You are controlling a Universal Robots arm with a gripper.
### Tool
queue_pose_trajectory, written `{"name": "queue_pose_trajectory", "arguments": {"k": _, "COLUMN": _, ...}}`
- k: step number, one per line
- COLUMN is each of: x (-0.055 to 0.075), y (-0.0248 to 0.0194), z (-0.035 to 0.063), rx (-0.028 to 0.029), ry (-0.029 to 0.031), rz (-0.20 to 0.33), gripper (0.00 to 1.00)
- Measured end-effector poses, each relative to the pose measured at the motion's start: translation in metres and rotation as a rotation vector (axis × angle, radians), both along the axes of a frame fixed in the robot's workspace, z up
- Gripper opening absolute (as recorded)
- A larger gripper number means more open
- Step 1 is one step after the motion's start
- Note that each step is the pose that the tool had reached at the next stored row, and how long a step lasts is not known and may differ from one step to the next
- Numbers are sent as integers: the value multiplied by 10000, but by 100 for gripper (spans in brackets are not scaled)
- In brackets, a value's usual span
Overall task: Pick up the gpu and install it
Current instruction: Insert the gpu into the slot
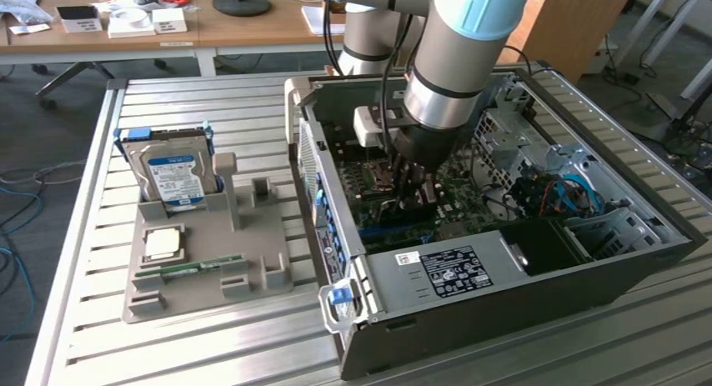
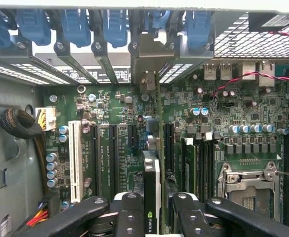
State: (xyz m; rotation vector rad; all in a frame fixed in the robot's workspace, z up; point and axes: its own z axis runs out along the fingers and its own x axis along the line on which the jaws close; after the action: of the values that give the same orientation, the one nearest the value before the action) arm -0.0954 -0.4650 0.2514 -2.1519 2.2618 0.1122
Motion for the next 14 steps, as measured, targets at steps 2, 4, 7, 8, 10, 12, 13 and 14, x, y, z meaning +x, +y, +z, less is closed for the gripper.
{"name": "queue_pose_trajectory", "arguments": {"k": 2, "x": 0, "y": 0, "z": 1, "rx": 3, "ry": 5, "rz": 0, "gripper": 27}}
{"name": "queue_pose_trajectory", "arguments": {"k": 4, "x": -1, "y": 1, "z": 2, "rx": 8, "ry": 18, "rz": 1, "gripper": 27}}
{"name": "queue_pose_trajectory", "arguments": {"k": 7, "x": -2, "y": -1, "z": -4, "rx": 0, "ry": 21, "rz": 1, "gripper": 27}}
{"name": "queue_pose_trajectory", "arguments": {"k": 8, "x": -2, "y": -2, "z": -8, "rx": -2, "ry": 22, "rz": 2, "gripper": 27}}
{"name": "queue_pose_trajectory", "arguments": {"k": 10, "x": -2, "y": -2, "z": -16, "rx": 1, "ry": 20, "rz": 2, "gripper": 27}}
{"name": "queue_pose_trajectory", "arguments": {"k": 12, "x": -3, "y": -2, "z": -20, "rx": 7, "ry": 17, "rz": 3, "gripper": 27}}
{"name": "queue_pose_trajectory", "arguments": {"k": 13, "x": -3, "y": -1, "z": -20, "rx": 9, "ry": 16, "rz": 2, "gripper": 27}}
{"name": "queue_pose_trajectory", "arguments": {"k": 14, "x": -4, "y": -1, "z": -20, "rx": 11, "ry": 15, "rz": 1, "gripper": 27}}
